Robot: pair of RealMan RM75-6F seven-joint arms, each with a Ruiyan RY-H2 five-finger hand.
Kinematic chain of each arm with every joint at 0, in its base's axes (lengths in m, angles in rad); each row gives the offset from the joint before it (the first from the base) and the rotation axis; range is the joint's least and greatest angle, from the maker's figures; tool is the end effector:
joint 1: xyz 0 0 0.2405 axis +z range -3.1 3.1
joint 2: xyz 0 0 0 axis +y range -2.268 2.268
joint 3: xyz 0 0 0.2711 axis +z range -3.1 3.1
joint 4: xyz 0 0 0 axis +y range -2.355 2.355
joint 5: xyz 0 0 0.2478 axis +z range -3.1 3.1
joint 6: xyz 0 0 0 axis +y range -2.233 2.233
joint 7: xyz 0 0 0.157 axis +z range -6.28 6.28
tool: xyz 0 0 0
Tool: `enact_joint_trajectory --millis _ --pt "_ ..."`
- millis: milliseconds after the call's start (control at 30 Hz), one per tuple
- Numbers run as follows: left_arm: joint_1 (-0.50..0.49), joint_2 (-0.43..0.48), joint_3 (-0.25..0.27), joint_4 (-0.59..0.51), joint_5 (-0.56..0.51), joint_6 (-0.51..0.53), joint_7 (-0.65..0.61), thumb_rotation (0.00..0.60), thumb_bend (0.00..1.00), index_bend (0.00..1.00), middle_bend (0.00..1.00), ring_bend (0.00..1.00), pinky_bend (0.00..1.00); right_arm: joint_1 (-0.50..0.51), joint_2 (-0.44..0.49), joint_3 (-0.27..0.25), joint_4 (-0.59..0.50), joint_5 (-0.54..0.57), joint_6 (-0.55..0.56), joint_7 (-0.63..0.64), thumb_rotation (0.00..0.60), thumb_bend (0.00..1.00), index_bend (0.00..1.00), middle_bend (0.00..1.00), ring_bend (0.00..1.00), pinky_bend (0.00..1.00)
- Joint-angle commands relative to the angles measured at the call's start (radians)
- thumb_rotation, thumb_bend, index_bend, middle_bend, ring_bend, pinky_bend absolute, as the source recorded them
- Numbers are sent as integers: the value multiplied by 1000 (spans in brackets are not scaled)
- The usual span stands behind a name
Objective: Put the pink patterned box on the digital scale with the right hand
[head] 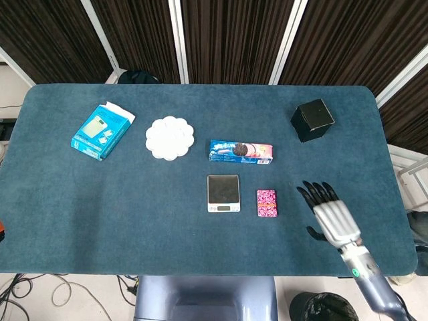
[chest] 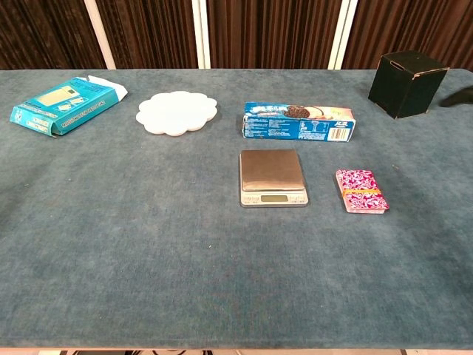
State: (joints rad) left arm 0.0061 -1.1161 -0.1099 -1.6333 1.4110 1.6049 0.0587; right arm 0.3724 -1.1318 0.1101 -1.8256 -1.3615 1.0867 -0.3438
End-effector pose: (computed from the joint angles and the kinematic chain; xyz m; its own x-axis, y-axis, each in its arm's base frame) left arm -0.3523 0.1785 0.1617 0.4369 -0.1311 0.8899 0.8948 0.1650 -0.4149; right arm -0.2412 -0.2768 0.0608 0.5260 -0.2244 0.8203 -0.8414 -0.2780 0.4635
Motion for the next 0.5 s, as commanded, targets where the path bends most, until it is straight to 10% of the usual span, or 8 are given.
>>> enact_joint_trajectory --millis 33,500 --pt "-1 0 0 1 1 -2 -1 600 663 71 0 0 0 155 -87 84 -2 234 -145 -189 600 326 0 0 0 0" --pt "-2 5 -2 3 -5 -8 -13 600 663 77 0 0 0 357 -273 46 107 673 -164 -474 600 323 0 0 0 0"
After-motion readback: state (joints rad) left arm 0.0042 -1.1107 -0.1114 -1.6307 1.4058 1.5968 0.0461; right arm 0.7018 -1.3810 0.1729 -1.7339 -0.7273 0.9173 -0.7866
